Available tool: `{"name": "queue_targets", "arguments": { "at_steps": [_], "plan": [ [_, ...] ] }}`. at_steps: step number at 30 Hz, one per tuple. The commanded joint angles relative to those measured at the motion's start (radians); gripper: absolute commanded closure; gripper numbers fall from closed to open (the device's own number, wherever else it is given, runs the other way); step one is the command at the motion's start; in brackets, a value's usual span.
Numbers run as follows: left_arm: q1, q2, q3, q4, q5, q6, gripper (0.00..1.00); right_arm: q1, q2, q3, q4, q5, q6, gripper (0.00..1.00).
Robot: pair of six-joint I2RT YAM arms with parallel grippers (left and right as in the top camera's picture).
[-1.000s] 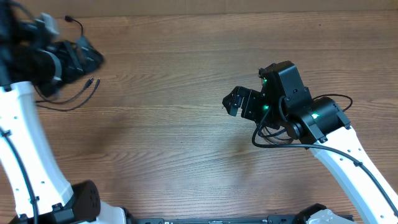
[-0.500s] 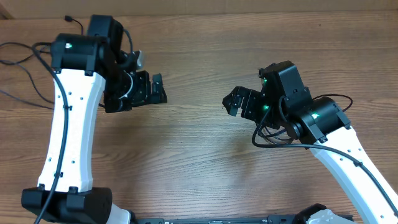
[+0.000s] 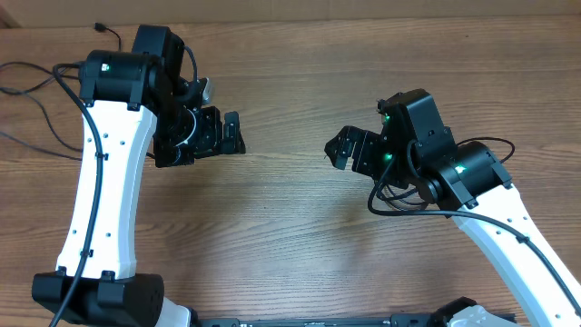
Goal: Untangle cables
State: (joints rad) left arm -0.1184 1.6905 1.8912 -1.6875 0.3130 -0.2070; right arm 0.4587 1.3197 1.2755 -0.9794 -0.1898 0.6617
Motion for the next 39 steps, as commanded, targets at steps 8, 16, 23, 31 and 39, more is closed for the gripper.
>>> {"name": "queue_targets", "arguments": {
  "at_steps": [8, 16, 23, 31, 39],
  "plan": [
    [-0.006, -0.024, -0.006, 0.023, 0.006, -0.009, 0.0, -0.002, -0.003, 0.007, 0.008, 0.013, -0.001, 0.0],
    [-0.027, -0.024, -0.006, 0.063, 0.173, 0.023, 0.01, -0.002, -0.003, 0.007, 0.008, 0.013, -0.001, 0.0],
    [-0.156, -0.024, -0.006, 0.103, 0.18, 0.072, 0.01, -0.002, -0.003, 0.007, 0.008, 0.013, -0.001, 0.0],
    [-0.241, -0.024, -0.006, 0.224, 0.151, 0.025, 0.0, -0.002, -0.003, 0.007, 0.007, 0.013, -0.001, 0.0],
    [-0.254, -0.024, -0.006, 0.245, 0.147, 0.009, 0.01, -0.002, -0.003, 0.007, 0.008, 0.013, -0.001, 0.0]
  ]
}}
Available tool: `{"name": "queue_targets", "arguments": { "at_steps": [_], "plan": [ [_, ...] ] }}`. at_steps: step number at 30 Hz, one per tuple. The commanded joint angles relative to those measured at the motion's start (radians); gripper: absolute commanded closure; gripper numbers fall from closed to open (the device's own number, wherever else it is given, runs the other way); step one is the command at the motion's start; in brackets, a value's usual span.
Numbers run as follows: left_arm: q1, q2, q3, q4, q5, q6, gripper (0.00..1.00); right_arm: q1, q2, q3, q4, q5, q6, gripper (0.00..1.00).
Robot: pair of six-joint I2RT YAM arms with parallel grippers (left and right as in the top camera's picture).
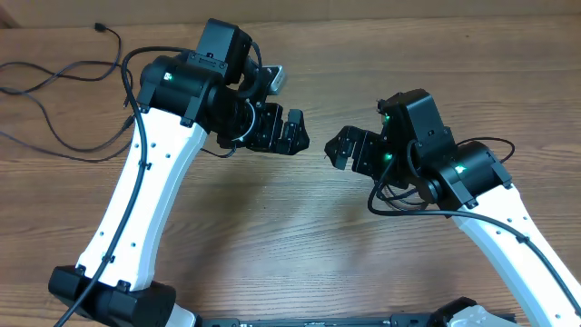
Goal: Untangle cables
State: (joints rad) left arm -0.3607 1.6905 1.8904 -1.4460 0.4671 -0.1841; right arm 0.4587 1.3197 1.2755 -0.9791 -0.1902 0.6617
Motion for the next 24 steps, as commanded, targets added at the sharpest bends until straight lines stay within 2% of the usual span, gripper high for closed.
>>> {"name": "queue_targets", "arguments": {
  "at_steps": [1, 24],
  "plan": [
    [-0.013, -0.023, -0.005, 0.003, -0.007, -0.014, 0.0, -0.002, -0.003, 0.007, 0.007, 0.014, -0.001, 0.0],
    [-0.034, 0.013, -0.006, 0.019, -0.007, -0.014, 0.01, -0.002, -0.003, 0.007, 0.007, 0.014, -0.001, 0.0]
  ]
}}
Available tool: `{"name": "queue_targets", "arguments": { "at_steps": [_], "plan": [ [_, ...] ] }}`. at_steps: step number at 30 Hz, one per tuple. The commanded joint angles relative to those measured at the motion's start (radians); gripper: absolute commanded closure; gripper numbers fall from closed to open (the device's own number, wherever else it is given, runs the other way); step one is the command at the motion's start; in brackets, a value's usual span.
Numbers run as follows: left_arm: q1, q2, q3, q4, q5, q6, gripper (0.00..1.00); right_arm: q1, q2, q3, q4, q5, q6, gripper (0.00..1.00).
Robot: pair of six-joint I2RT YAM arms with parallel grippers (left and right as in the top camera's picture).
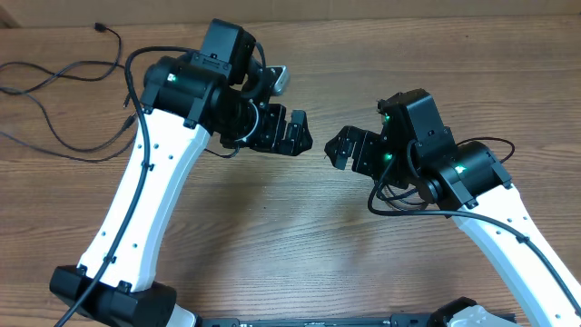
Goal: Untangle cables
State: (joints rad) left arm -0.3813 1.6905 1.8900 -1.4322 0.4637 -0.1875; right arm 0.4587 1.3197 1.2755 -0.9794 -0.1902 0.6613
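Thin black cables (64, 65) lie in loose loops at the table's far left, with a small plug (102, 30) at the back edge. My left gripper (295, 134) hovers near the table's middle, well right of the cables. It looks open and holds nothing. My right gripper (339, 149) faces it from the right across a small gap, also open and empty. Neither gripper touches a cable.
The left arm's white link (136, 209) runs diagonally over the left half of the wooden table (272, 236). The robot's own black wiring loops beside the right arm (399, 195). The right arm's white link (508, 245) crosses the right front corner.
My left gripper has shifted slightly to the right, narrowing the gap to the right gripper. The right arm and the cables have not moved.
My left gripper first hung left of centre, nearer the cables, and open. Then it stood near the middle, facing the right gripper, and now sits a little closer to it. The right arm and the cables stayed put throughout.
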Motion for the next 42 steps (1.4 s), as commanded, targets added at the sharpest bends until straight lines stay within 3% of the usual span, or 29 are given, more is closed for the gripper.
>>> {"name": "queue_targets", "arguments": {
  "at_steps": [1, 17, 42],
  "plan": [
    [-0.013, 0.019, -0.005, 0.005, -0.003, -0.011, 0.0, -0.002, -0.003, 0.007, 0.007, 0.014, -0.001, 0.0],
    [-0.024, 0.142, -0.005, -0.037, 0.0, -0.011, 0.0, -0.002, -0.003, 0.007, 0.008, 0.014, -0.001, 0.0],
    [-0.027, 0.149, -0.005, -0.036, 0.0, -0.011, 0.0, -0.002, -0.003, 0.007, 0.007, 0.014, -0.001, 0.0]
  ]
}}
